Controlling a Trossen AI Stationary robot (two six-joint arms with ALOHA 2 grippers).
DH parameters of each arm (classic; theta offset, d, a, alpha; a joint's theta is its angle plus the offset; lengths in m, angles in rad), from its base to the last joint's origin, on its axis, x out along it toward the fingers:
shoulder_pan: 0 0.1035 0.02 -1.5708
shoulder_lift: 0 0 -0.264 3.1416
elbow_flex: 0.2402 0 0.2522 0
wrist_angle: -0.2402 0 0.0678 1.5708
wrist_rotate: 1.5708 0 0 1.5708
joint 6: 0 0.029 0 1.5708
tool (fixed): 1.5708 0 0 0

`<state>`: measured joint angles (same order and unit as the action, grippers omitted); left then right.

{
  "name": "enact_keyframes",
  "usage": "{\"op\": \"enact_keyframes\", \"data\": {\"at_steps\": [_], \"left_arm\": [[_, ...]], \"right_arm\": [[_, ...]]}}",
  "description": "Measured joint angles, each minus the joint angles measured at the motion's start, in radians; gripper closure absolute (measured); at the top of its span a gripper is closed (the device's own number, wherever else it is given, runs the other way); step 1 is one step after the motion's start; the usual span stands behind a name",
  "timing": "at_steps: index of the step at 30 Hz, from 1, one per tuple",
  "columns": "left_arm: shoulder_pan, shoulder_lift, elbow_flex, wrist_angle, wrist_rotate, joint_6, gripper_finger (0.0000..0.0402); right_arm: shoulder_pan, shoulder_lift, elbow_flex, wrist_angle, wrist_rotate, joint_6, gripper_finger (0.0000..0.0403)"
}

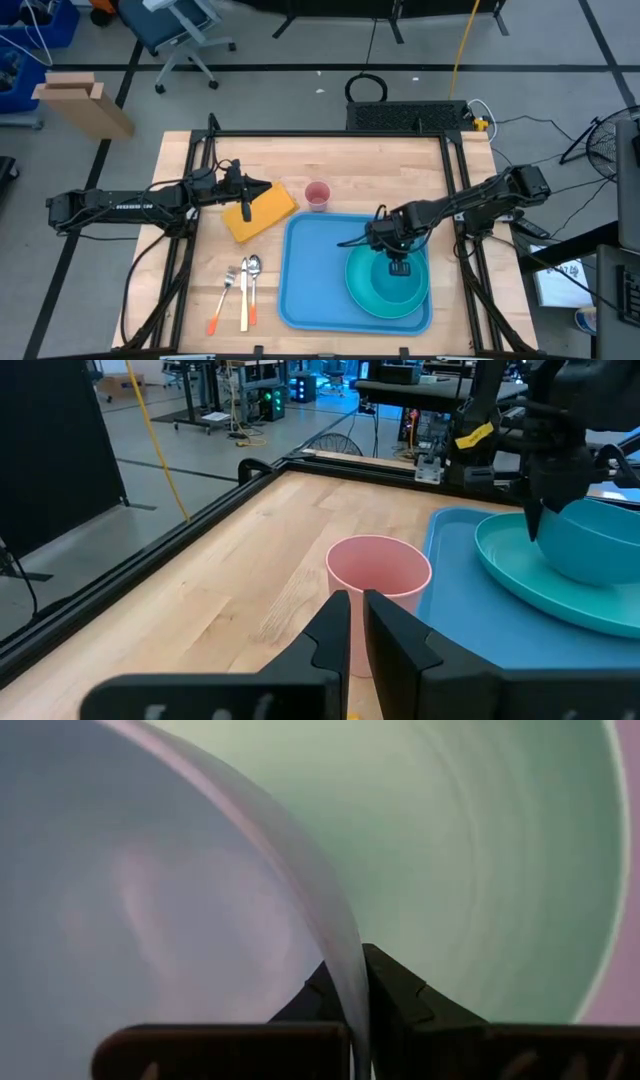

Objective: Set up tray
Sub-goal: Put the blue bowl on the blue plate, then put the pink plastic cup on the blue serving tray to the top left of the blue plate

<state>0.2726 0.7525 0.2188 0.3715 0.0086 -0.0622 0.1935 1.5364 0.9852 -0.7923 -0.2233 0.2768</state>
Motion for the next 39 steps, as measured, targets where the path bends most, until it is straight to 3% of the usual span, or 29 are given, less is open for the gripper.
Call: {"op": "enact_keyframes", "data": {"at_steps": [10,25,31,39], "left_arm": [[0.000,0.000,0.000,0.000,0.000,0.004,0.0366],[0.000,0.000,0.000,-0.001,0.035,0.004,0.0366],[0.000,0.000,0.000,-0.001,0.035,0.005,0.0366],[0.000,0.000,0.000,-0.001,0.036,0.004,0.0366]], "right_arm": [[-0.034,0.000,0.000,0.039,0.008,0.053,0.0400],[-0.042,-0.013,-0.001,0.025,0.014,0.052,0.0319],[-0.062,-0.096,-0.001,-0.014,0.014,0.043,0.0306],[-0.074,-0.347,-0.001,0.008,0.017,-0.091,0.0306]]}}
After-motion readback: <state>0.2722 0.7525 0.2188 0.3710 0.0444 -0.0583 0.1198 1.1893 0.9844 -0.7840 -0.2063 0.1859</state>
